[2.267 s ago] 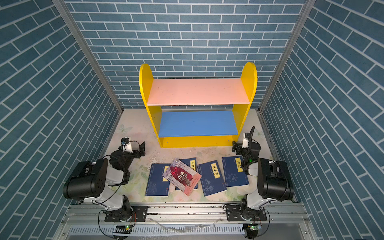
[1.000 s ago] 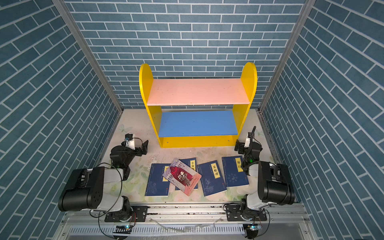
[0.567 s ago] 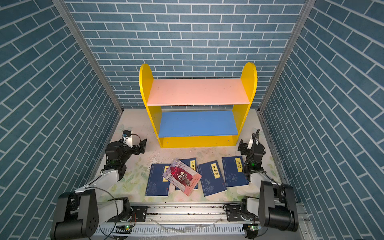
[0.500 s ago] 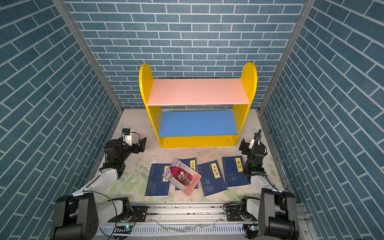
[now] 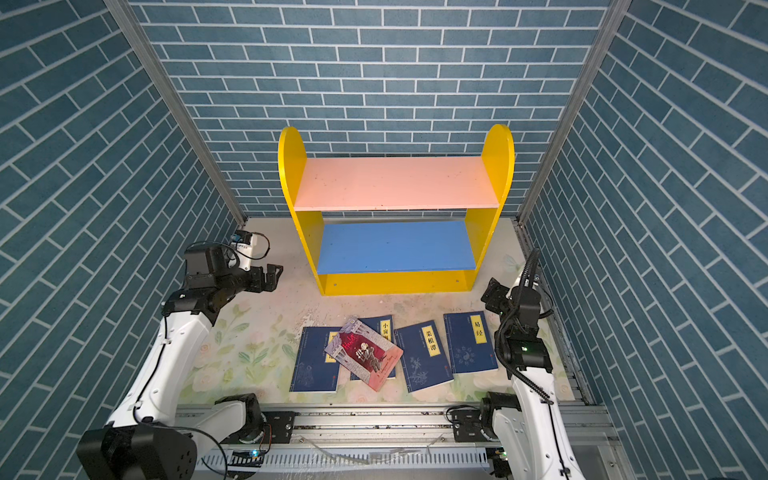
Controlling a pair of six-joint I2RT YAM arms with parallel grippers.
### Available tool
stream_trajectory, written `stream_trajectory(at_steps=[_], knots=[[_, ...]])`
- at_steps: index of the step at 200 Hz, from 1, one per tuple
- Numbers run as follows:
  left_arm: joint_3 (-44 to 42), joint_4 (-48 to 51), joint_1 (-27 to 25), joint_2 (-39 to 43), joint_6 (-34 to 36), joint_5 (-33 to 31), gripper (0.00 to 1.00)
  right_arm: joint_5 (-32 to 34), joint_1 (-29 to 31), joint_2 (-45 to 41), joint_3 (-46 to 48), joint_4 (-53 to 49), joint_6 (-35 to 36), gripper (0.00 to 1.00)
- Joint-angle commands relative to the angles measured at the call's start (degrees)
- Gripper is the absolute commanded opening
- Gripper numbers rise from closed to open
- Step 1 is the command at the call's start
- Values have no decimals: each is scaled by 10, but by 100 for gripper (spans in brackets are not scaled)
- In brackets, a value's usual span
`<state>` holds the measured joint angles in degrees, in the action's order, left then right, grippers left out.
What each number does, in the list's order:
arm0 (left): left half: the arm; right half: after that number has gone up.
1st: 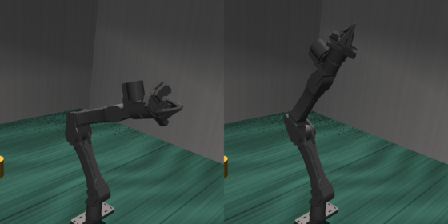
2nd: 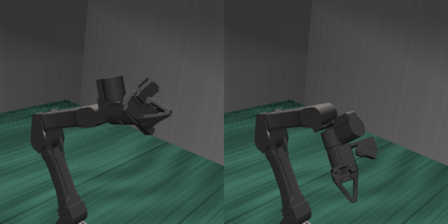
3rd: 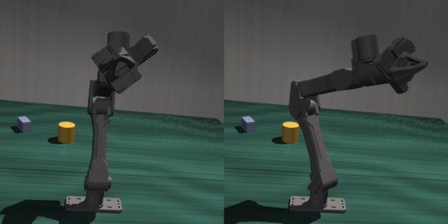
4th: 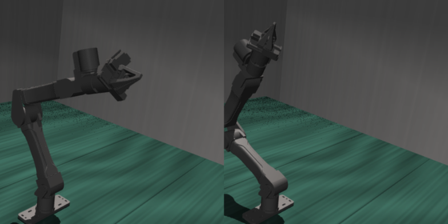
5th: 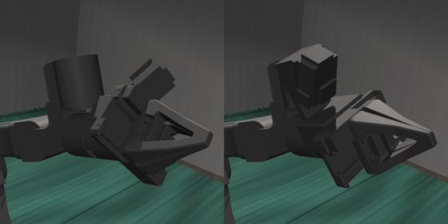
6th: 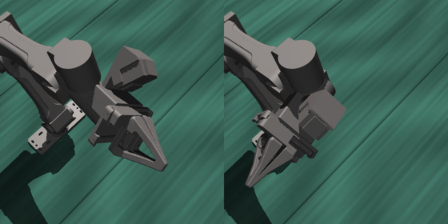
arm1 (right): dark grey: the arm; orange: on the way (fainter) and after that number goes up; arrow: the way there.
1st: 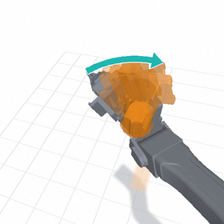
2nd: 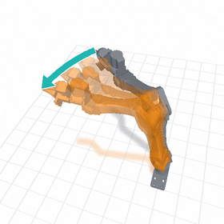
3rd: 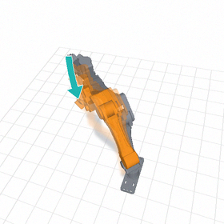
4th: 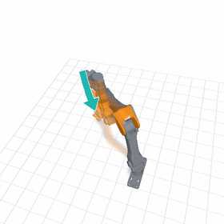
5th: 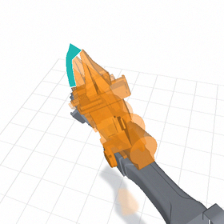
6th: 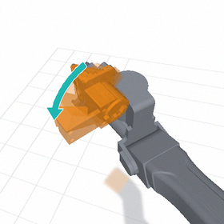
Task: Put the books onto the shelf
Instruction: 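Raise both arms and reach both grippers toward the Hamlet paperback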
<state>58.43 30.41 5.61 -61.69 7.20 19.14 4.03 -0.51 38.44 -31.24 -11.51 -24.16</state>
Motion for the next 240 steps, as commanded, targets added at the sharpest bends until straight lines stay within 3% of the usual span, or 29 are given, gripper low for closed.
stream_trajectory(at_steps=[1,64,109,141,173,201,218,240], knots=[[45,132,0,12,-6,16,100,-47,11,-23,-5,-97,-63,79],[88,185,0,-23,-84,121,100,-135,72,-62,-22,-196,-91,73],[-16,83,-1,14,-143,237,100,-170,149,-40,-55,-239,-75,73],[-48,45,-2,28,-150,284,100,-166,221,-21,-79,-255,-55,73],[-62,20,-10,28,-165,257,100,-190,288,22,-88,-218,-54,73],[-72,10,-73,56,-90,82,100,-179,373,97,-107,-206,-35,73],[-78,6,-84,57,-79,97,100,-175,410,123,-108,-179,-33,73],[-58,52,-130,35,-64,69,100,-192,421,131,-95,-130,-36,74]])
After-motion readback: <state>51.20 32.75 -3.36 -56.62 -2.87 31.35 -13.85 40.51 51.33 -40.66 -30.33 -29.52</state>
